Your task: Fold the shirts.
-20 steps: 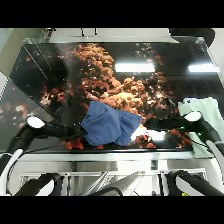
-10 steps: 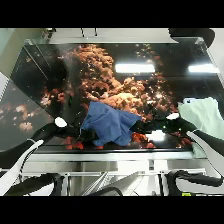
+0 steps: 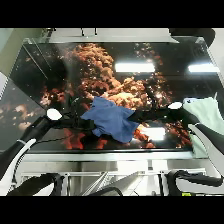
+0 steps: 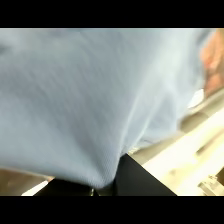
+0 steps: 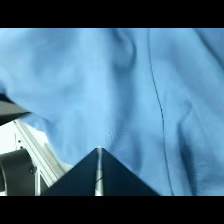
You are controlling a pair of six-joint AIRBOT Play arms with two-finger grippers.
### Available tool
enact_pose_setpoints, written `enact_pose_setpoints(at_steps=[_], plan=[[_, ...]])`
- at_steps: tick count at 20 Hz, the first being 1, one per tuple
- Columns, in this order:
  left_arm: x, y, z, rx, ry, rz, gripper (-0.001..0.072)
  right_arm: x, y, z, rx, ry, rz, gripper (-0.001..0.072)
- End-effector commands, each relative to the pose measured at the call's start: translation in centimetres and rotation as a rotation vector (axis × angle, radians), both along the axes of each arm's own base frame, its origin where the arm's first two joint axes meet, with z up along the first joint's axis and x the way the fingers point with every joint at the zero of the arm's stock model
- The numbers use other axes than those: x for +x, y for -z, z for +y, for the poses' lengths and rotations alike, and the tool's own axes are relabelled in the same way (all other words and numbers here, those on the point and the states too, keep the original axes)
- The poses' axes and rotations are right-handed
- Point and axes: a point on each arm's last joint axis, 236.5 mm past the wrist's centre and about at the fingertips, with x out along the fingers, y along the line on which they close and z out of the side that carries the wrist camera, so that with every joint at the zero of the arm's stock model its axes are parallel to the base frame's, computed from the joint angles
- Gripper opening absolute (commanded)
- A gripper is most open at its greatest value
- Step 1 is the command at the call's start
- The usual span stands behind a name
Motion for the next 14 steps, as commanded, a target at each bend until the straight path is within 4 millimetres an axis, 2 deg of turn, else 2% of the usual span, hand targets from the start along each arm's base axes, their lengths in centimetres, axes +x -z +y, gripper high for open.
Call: enact_pose_setpoints(at_steps=[1,4,6,8,10,14], plan=[[0.2,-3.1,1.0,-0.030,-0.012,-0.057,0.0018,0.1,0.5,-3.3,-0.072,0.031,0.068,0.0393],[-0.4,-2.8,1.8,-0.016,0.003,-0.028,0.0017,-3.2,3.8,-5.7,-0.213,0.007,0.223,0.0381],[-0.5,-2.4,1.8,-0.014,0.006,-0.013,0.0018,-4.8,5.6,-6.1,-0.258,0.015,0.279,0.0382],[-0.6,-1.9,1.8,-0.010,0.009,0.008,0.0018,-5.3,6.6,-6.0,-0.269,0.030,0.292,0.0382],[-0.8,-1.5,1.7,-0.009,0.012,0.026,0.0017,-5.6,7.2,-5.4,-0.276,0.031,0.300,0.0382],[-0.8,-1.5,1.7,-0.009,0.013,0.028,0.0018,-5.8,8.3,-2.3,-0.280,0.007,0.275,0.0383]])
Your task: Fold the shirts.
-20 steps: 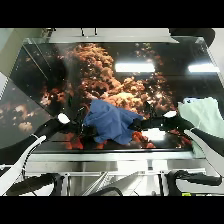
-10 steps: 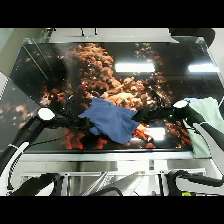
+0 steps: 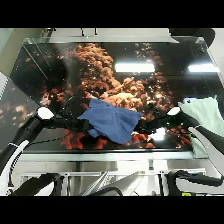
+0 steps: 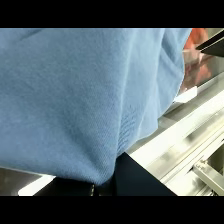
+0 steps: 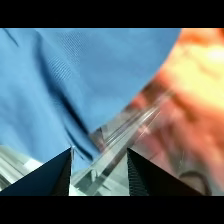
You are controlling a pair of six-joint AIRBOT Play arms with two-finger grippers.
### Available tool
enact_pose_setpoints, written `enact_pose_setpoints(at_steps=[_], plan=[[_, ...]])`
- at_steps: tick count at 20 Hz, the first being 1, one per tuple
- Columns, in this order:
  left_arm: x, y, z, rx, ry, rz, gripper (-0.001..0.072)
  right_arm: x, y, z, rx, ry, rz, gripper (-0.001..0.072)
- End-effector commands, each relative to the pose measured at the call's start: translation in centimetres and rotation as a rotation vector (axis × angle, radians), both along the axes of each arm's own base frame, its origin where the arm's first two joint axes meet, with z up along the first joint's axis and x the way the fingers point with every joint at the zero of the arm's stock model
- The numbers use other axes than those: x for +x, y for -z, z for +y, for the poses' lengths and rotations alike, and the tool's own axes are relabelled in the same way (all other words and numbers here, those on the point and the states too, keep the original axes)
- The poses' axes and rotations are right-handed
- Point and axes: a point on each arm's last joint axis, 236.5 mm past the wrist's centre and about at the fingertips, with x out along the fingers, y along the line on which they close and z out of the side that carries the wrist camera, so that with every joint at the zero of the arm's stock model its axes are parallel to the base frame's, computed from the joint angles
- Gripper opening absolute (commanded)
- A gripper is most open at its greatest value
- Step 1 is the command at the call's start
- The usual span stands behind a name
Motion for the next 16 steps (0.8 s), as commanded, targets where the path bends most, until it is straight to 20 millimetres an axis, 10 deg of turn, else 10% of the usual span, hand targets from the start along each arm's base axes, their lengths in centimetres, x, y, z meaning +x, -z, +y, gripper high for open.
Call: enact_pose_setpoints(at_steps=[1,5,7,10,13,16], plan=[[0.0,0.0,0.0,0.000,0.003,0.001,0.0017,-0.4,1.3,2.5,-0.005,-0.016,-0.010,0.0383],[0.0,-0.1,0.0,0.000,0.008,-0.006,0.0018,-0.7,0.9,5.8,0.096,-0.044,-0.028,0.0338],[0.0,-0.1,0.0,0.001,0.014,-0.011,0.0017,-0.2,-0.6,6.9,0.167,-0.059,-0.076,0.0016],[-0.6,-0.4,0.3,-0.007,0.024,0.012,0.0018,1.3,-4.9,7.9,0.236,-0.093,-0.183,0.0016],[-0.8,-3.2,1.5,-0.033,0.027,-0.003,0.0017,2.7,-14.7,8.5,0.334,-0.149,-0.392,0.0016],[-0.4,-11.1,2.9,-0.073,0.046,-0.146,0.0017,2.2,-26.8,7.5,0.386,-0.170,-0.675,0.0016]])
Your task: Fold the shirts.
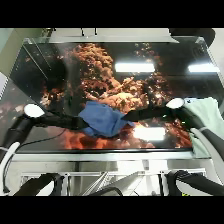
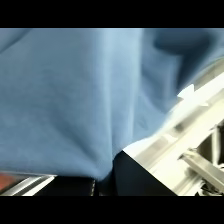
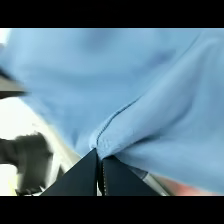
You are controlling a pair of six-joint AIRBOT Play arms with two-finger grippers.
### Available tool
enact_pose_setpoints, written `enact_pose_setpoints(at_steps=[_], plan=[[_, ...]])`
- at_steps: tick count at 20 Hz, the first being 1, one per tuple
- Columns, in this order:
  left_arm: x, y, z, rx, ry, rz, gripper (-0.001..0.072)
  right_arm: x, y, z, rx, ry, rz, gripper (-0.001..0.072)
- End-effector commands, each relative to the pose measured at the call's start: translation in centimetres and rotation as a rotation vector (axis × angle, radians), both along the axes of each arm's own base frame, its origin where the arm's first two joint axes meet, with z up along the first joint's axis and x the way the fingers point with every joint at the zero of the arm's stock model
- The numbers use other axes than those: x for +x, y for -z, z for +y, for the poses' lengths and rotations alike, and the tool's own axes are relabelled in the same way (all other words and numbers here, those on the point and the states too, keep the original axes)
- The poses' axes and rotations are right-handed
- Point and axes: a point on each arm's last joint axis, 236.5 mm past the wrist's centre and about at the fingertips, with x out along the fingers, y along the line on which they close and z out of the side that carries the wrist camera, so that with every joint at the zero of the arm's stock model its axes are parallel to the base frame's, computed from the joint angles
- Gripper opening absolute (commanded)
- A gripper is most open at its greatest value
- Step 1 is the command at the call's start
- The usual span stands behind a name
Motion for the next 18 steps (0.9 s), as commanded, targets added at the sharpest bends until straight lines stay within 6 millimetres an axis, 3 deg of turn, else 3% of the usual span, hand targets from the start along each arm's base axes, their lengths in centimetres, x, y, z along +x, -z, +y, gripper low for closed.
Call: enact_pose_setpoints(at_steps=[1,3,5,7,9,11,12,14,16,18], plan=[[-1.0,-8.6,1.2,-0.044,0.033,-0.130,0.0017,-2.3,-13.8,-0.7,0.096,-0.016,-0.314,0.0016],[-2.3,-15.5,0.9,-0.093,0.060,-0.282,0.0017,-5.3,-21.1,-1.3,0.137,-0.018,-0.520,0.0016],[-4.1,-22.0,0.3,-0.133,0.055,-0.433,0.0018,-8.9,-27.0,-2.1,0.172,-0.021,-0.698,0.0016],[-6.3,-27.2,0.1,-0.156,0.036,-0.555,0.0018,-12.3,-31.1,-2.8,0.200,-0.019,-0.825,0.0016],[-8.0,-30.5,-0.2,-0.169,0.040,-0.649,0.0018,-14.3,-33.2,-3.2,0.213,-0.019,-0.898,0.0016],[-8.1,-32.5,-0.2,-0.171,0.046,-0.703,0.0018,-13.9,-33.0,-3.4,0.187,-0.008,-0.906,0.0016],[-7.1,-32.8,-0.1,-0.158,0.044,-0.703,0.0018,-12.6,-32.1,-3.6,0.149,0.011,-0.889,0.0015],[-3.1,-31.9,0.5,-0.111,0.024,-0.674,0.0018,-8.8,-29.5,-3.8,0.056,0.042,-0.845,0.0016],[2.1,-29.2,0.4,-0.088,0.055,-0.617,0.0018,-4.2,-26.2,-4.0,-0.027,0.071,-0.778,0.0016],[8.0,-24.5,0.0,-0.083,0.093,-0.521,0.0018,0.8,-21.4,-3.8,-0.096,0.084,-0.668,0.0016]])
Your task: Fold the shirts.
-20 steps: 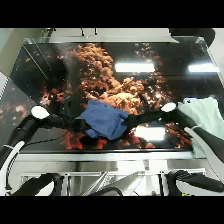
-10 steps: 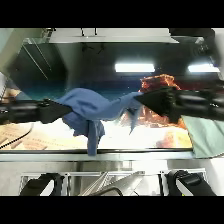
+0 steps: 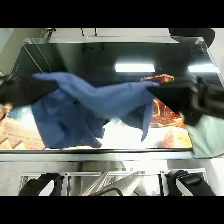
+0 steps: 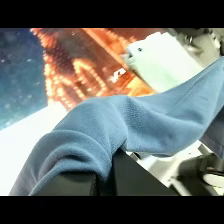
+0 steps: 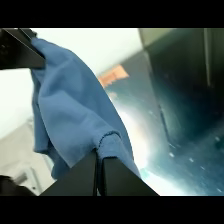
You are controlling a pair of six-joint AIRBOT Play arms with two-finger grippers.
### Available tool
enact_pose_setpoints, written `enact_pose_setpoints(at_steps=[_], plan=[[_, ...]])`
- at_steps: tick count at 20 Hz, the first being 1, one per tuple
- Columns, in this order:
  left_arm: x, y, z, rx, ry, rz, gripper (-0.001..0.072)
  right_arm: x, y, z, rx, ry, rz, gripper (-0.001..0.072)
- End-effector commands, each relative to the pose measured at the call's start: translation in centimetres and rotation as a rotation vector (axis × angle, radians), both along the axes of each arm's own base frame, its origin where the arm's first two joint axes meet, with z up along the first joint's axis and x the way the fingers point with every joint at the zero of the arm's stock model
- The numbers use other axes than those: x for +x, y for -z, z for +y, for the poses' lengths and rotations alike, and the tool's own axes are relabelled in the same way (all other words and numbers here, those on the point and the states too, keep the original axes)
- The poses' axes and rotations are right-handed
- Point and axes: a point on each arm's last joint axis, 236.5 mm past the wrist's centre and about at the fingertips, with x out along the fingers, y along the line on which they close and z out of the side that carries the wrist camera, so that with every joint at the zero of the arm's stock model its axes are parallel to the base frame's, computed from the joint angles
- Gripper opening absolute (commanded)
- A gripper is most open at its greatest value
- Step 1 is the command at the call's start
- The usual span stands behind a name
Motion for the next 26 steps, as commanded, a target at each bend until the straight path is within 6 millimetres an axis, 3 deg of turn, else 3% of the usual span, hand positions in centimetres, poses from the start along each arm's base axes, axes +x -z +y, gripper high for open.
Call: enact_pose_setpoints(at_steps=[1,4,6,7,8,9,11,15,19,23,26], plan=[[9.0,7.1,-0.2,0.045,0.044,0.123,0.0018,7.9,7.8,-0.2,-0.116,0.084,0.151,0.0016],[16.4,17.7,-0.5,0.056,0.064,0.345,0.0018,14.4,17.8,-0.3,-0.209,0.137,0.334,0.0016],[19.0,24.7,-0.7,0.062,0.089,0.486,0.0020,16.7,24.6,0.0,-0.244,0.143,0.470,0.0016],[19.7,27.3,-0.7,0.064,0.098,0.539,0.0048,17.4,27.9,0.0,-0.262,0.142,0.537,0.0016],[20.4,29.4,-0.7,0.063,0.099,0.577,0.0398,17.8,30.6,0.0,-0.277,0.143,0.588,0.0016],[21.0,31.0,-0.3,0.054,0.073,0.628,0.0696,18.0,32.9,0.0,-0.290,0.147,0.628,0.0016],[21.2,32.6,1.1,0.043,0.043,0.694,0.0693,18.4,36.0,-0.4,-0.316,0.158,0.674,0.0016],[17.0,32.6,5.0,0.027,0.040,0.890,0.0693,20.1,36.4,-3.0,-0.298,0.222,0.681,0.0016],[10.4,32.5,6.5,0.112,0.022,1.017,0.0693,20.5,35.9,-7.7,-0.268,0.269,0.730,0.0016],[2.8,36.7,9.8,0.345,-0.122,1.082,0.0693,19.6,36.0,-11.0,-0.253,0.271,0.796,0.0016],[-1.7,40.0,9.6,0.341,-0.199,1.114,0.0692,19.5,36.0,-12.2,-0.248,0.275,0.806,0.0016]])
